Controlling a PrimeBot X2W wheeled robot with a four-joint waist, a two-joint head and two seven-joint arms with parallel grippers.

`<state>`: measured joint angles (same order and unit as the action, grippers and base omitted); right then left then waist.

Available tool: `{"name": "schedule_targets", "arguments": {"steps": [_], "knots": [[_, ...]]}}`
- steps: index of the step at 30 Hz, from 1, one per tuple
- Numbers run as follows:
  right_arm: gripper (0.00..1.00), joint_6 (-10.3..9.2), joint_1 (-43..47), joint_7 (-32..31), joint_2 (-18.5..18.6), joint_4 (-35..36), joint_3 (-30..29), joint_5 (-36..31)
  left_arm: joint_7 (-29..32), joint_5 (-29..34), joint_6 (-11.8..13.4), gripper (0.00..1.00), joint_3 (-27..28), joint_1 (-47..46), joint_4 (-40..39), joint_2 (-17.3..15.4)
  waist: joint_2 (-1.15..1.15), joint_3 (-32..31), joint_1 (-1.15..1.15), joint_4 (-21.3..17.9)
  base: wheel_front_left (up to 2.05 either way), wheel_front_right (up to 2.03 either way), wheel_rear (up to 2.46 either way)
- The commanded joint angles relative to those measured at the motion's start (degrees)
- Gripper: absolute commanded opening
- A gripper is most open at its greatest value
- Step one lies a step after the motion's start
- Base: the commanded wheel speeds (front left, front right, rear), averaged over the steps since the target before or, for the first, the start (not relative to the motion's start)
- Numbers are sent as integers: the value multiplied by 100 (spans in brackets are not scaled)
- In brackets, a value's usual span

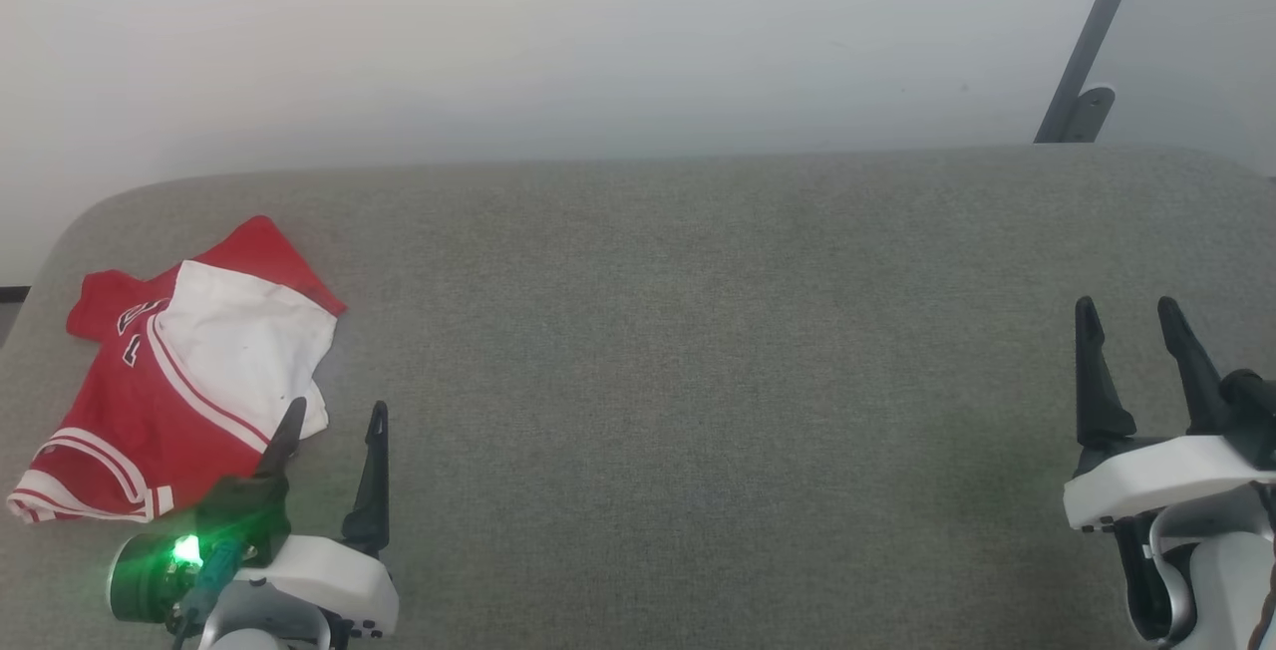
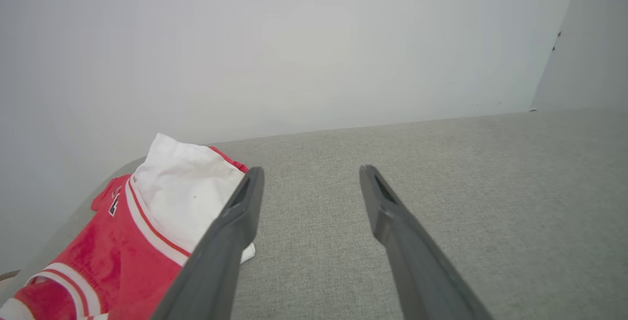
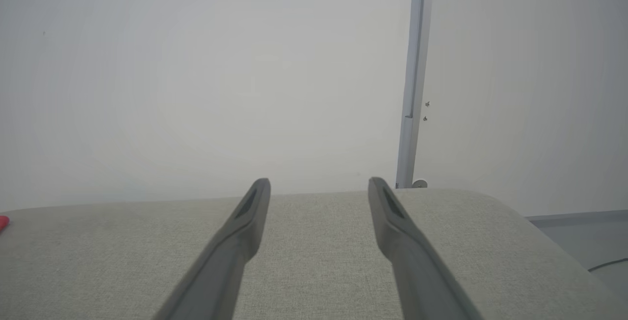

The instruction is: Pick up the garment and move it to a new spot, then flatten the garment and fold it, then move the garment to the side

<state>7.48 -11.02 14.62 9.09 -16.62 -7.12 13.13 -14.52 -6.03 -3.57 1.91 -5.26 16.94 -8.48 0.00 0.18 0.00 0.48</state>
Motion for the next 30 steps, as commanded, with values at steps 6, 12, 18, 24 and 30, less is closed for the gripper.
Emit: {"name": "schedule_targets", "arguments": {"steps": [6,12,18,24,30], "knots": [[100,2,-54,66,-3,21,-36,-122,-76,116,-112,100,126,-118,29,71,0,14,0,24,0,0,0],[100,2,39,64,-24,9,-54,-54,-76,72,-173,100,188,-238,78,149,0,67,0,213,0,0,0],[100,2,44,60,-7,16,215,-32,-76,86,-184,100,279,-359,135,227,0,204,0,756,0,0,0],[100,2,-94,60,27,-11,637,32,-76,49,-180,100,493,-321,133,302,0,345,0,1568,0,0,0],[100,2,-126,60,51,-34,888,87,-76,21,-152,100,576,-270,135,407,0,375,0,2189,0,0,0]]}}
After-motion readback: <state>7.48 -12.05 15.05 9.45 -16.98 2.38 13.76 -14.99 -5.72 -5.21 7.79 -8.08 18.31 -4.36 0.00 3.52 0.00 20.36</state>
